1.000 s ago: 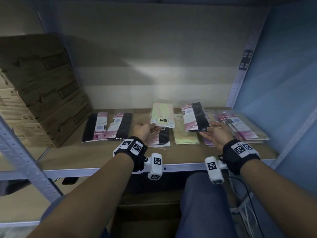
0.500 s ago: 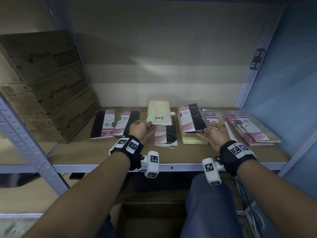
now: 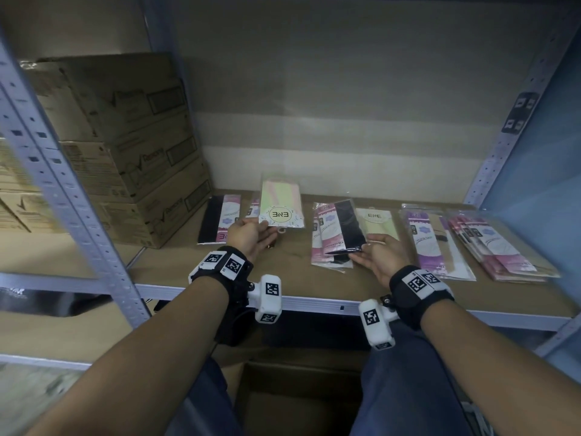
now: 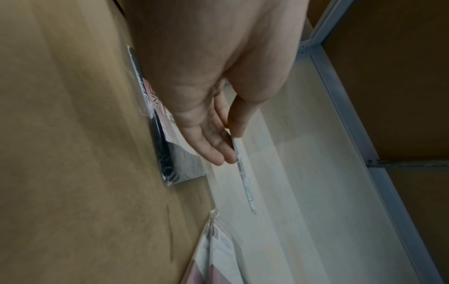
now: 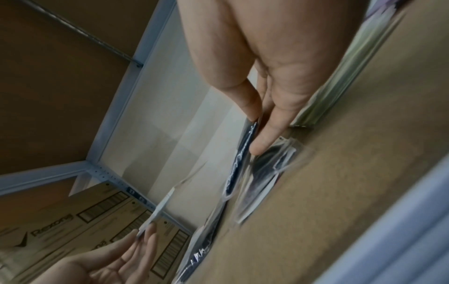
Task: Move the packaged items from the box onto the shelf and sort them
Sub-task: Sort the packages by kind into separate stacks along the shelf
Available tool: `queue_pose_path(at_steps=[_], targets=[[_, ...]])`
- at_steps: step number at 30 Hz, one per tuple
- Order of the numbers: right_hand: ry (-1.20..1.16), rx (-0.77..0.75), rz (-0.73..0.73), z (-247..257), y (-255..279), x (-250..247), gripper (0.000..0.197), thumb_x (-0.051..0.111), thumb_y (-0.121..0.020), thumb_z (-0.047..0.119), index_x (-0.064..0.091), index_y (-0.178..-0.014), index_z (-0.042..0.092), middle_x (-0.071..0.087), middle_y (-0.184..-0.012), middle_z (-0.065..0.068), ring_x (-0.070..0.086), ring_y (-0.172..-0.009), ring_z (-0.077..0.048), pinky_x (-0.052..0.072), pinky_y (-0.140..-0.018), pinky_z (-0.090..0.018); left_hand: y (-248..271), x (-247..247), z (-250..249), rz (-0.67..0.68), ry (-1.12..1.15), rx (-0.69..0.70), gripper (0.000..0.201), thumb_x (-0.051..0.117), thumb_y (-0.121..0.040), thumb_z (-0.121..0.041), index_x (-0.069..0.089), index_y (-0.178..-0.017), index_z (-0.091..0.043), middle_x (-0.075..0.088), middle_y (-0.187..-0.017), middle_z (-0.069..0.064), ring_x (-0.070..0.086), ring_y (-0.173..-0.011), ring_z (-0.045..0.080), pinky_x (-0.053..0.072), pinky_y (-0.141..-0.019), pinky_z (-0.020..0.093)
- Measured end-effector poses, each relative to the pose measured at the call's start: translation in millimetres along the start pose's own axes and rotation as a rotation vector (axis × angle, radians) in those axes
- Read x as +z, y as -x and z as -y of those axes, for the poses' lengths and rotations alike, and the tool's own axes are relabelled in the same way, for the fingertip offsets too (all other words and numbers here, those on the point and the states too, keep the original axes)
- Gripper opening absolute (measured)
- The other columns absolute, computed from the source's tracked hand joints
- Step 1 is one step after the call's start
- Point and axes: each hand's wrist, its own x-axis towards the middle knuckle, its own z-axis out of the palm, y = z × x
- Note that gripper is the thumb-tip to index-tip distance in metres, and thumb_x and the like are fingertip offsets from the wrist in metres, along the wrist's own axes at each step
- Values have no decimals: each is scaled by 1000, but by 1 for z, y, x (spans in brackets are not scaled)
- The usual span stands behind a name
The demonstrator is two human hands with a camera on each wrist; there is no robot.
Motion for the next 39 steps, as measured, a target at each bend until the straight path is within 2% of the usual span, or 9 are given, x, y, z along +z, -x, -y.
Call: queue_pose_path(at_steps=[3,9,12,15,20,22,26,32,39], targets=[[14,0,5,-3,5,9,33,39,-87,-19,47,-113,0,51,-89,-14,62,-76,-27,54,-83,-40,0,-8,-2,-15,11,21,23,42,-92,11,43,-111,-3,62,-117,27,67,-84,27,57,-78,35],[96,33,-23,-10,6,14,33,38,-86,-19,48,-109,2,51,-99,-19,62,-87,-36,60,-63,-34,-1,-17,-2,-27,-7,32,26,44,-92,10,47,-116,2,62,-118,28,67,-83,27,57,-80,36],[190,10,-49,-10,5,12,28,46,-84,-17,53,-104,1,56,-96,-18,65,-81,-35,58,-73,-38,2,-15,0,-22,1,28,20,44,-92,10,46,-107,-2,62,-115,28,67,-82,27,56,-82,37],[385,-65,-89,-8,6,10,18,59,-77,-7,63,-83,9,65,-92,-14,69,-80,-34,57,-82,-44,5,-10,1,-5,11,19,15,43,-93,11,45,-96,-4,62,-114,28,66,-81,27,56,-83,37],[609,-199,-138,1,10,9,19,61,-77,3,69,-91,13,67,-95,-3,60,-90,-19,52,-88,-33,5,-3,5,9,17,-2,31,43,-92,11,43,-122,2,61,-119,27,68,-84,27,58,-77,35],[601,-222,-109,4,12,10,15,63,-79,7,68,-92,12,68,-93,-4,62,-86,-20,54,-85,-35,8,0,7,19,14,-19,30,44,-91,11,45,-119,0,62,-118,28,69,-86,29,59,-77,36],[557,-248,3,8,16,18,11,64,-85,12,66,-95,9,67,-87,-6,62,-78,-20,54,-75,-32,18,10,12,76,23,-38,19,44,-91,12,45,-92,-6,65,-97,22,66,-83,29,55,-86,39],[274,-101,180,8,30,39,18,59,-91,8,61,-105,-2,68,-88,-16,68,-76,-23,59,-70,-29,26,26,22,150,28,-83,22,48,-90,10,45,-105,-6,64,-110,24,68,-86,27,58,-78,34],[54,-13,184,15,35,34,9,54,-89,-7,56,-96,-3,64,-86,-20,67,-74,-26,60,-68,-32,32,36,32,173,-3,-82,17,49,-90,10,45,-93,-6,66,-98,21,68,-84,28,57,-81,37]])
